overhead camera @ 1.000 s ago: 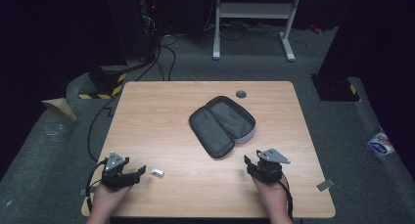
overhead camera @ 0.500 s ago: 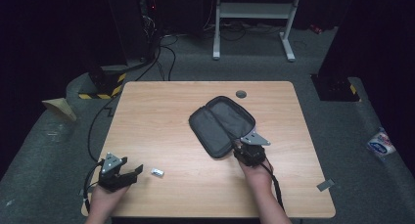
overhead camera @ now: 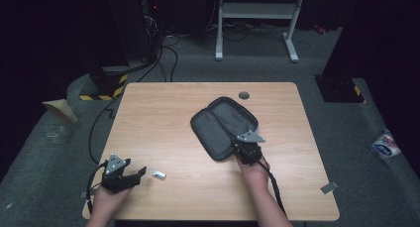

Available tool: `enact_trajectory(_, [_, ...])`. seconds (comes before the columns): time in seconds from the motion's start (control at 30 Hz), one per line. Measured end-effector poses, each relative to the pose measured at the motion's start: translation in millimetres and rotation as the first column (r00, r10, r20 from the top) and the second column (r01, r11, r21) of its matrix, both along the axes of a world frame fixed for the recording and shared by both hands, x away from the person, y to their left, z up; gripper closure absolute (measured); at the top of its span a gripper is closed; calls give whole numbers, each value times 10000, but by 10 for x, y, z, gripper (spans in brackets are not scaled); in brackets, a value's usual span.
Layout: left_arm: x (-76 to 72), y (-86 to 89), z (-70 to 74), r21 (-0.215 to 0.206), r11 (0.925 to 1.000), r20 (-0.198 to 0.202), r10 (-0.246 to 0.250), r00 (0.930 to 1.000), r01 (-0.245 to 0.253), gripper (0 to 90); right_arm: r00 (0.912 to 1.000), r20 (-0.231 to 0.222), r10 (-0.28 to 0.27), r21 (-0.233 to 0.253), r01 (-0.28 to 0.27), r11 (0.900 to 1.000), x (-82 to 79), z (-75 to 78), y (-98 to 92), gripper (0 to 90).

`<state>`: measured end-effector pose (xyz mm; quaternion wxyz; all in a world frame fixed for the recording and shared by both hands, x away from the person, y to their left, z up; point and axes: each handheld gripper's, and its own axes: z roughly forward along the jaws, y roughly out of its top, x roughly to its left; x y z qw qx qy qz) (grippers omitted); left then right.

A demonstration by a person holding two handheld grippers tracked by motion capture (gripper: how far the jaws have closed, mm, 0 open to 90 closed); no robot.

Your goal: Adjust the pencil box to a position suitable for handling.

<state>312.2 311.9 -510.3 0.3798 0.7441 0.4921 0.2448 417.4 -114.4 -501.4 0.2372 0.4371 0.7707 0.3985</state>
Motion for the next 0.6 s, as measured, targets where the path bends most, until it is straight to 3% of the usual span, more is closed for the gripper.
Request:
enact_trajectory(0.47, [-2,-47,25,109,9999,117,-127,9999,126,271,9990,84,437,499,-441,9978,-235,-26,236,834])
enact_trajectory(0.6, [-19,-51,40,6,10000,246,-86,9997,86,273,9965,210,809,694,-822,9942,-329,-9,342,772])
